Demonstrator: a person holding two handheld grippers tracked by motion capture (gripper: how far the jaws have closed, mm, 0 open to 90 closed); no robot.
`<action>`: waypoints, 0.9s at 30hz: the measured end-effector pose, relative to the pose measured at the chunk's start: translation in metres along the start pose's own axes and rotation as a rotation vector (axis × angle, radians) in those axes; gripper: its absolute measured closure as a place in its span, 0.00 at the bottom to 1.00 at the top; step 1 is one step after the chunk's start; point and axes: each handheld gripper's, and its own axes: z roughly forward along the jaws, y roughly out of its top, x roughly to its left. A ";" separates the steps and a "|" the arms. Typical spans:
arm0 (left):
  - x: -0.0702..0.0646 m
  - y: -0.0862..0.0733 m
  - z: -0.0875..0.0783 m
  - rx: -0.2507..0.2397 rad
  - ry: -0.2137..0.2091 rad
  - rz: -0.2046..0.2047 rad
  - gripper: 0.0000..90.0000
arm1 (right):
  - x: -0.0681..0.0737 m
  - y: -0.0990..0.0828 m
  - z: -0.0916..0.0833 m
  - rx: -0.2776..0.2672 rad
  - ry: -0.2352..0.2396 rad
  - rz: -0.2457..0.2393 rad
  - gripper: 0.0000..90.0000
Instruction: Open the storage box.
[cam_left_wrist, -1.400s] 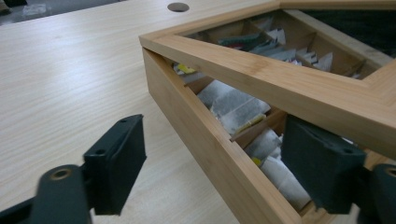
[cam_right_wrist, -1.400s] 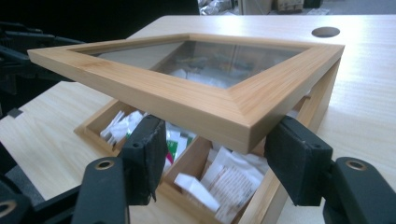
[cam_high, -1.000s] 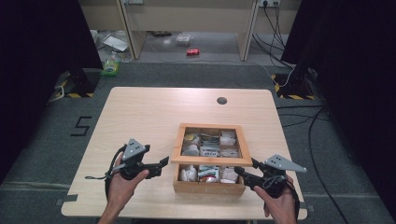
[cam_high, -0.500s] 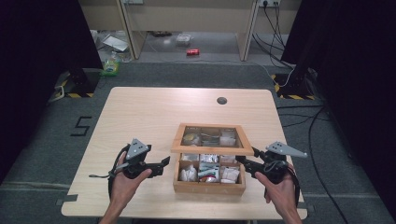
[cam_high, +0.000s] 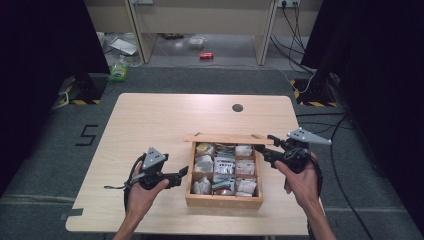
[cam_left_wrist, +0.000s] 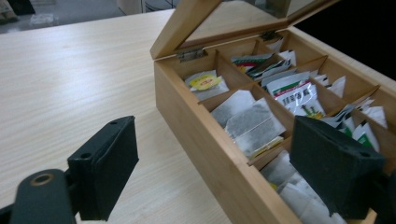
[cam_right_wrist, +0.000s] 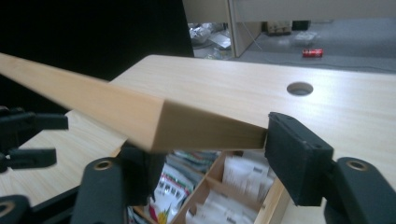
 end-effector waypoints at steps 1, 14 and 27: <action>0.001 0.000 0.000 0.005 0.002 0.002 0.17 | -0.002 0.005 0.001 -0.001 0.002 -0.006 0.47; 0.015 -0.007 -0.010 0.016 0.024 -0.006 0.17 | -0.026 0.041 0.018 -0.025 0.015 -0.009 0.58; 0.037 -0.038 -0.017 0.060 0.039 -0.040 0.17 | -0.043 0.068 0.043 -0.025 0.010 -0.041 0.61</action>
